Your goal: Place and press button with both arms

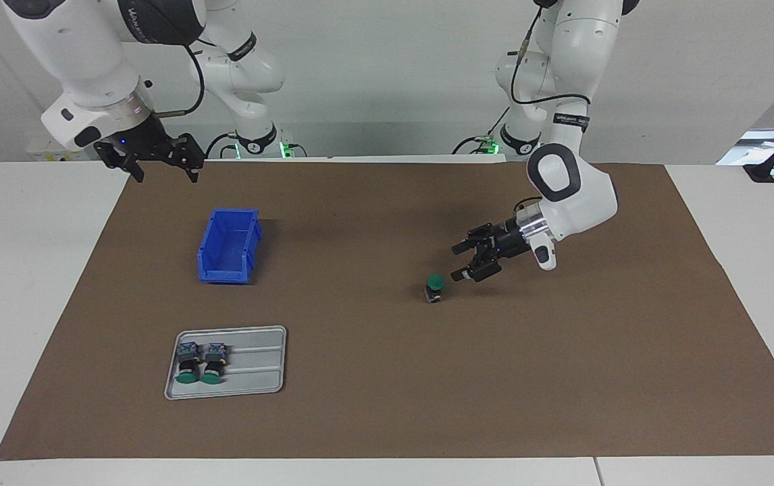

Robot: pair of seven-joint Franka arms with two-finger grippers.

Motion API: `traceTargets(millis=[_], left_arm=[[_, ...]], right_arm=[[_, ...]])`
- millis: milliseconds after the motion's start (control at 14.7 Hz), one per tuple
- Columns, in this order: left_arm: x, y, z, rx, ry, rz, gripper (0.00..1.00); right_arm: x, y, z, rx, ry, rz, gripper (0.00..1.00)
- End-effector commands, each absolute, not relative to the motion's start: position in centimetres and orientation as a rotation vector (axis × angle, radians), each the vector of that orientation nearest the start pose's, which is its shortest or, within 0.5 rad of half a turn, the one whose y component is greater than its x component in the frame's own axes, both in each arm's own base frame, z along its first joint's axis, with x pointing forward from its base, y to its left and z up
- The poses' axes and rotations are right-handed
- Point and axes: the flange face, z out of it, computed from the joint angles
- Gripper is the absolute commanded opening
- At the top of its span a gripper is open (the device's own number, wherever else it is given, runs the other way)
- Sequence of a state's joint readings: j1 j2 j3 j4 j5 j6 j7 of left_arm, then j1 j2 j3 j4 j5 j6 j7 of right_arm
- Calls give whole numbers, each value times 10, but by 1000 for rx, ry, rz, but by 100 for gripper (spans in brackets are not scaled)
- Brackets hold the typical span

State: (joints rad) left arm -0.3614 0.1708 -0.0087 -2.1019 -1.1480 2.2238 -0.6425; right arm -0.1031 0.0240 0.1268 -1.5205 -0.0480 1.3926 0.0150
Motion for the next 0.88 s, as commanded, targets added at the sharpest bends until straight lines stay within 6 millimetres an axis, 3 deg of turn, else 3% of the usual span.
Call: traceTargets(millis=[0,204,340,476,612,816], left_arm=[[531,-238,367,2110,1118,-508,100],[539,-243,382,2152,1127,-482,98],[546,-263,395,2392,1038,-360,83],[558,-274,409,2372,1082,-342,70],[549,-304,416,2455,989,-300,55],[553,-316,424,2564,892,-197,32]], right_arm=[[535,6,621,-3180,-31,249,99],[535,6,622,-3180,-31,246,99],[535,5,621,-3180,-29,249,99],[535,5,622,-3180,-29,246,99],[535,5,621,-3180,-29,249,99],[535,5,621,-3180,-29,249,99]])
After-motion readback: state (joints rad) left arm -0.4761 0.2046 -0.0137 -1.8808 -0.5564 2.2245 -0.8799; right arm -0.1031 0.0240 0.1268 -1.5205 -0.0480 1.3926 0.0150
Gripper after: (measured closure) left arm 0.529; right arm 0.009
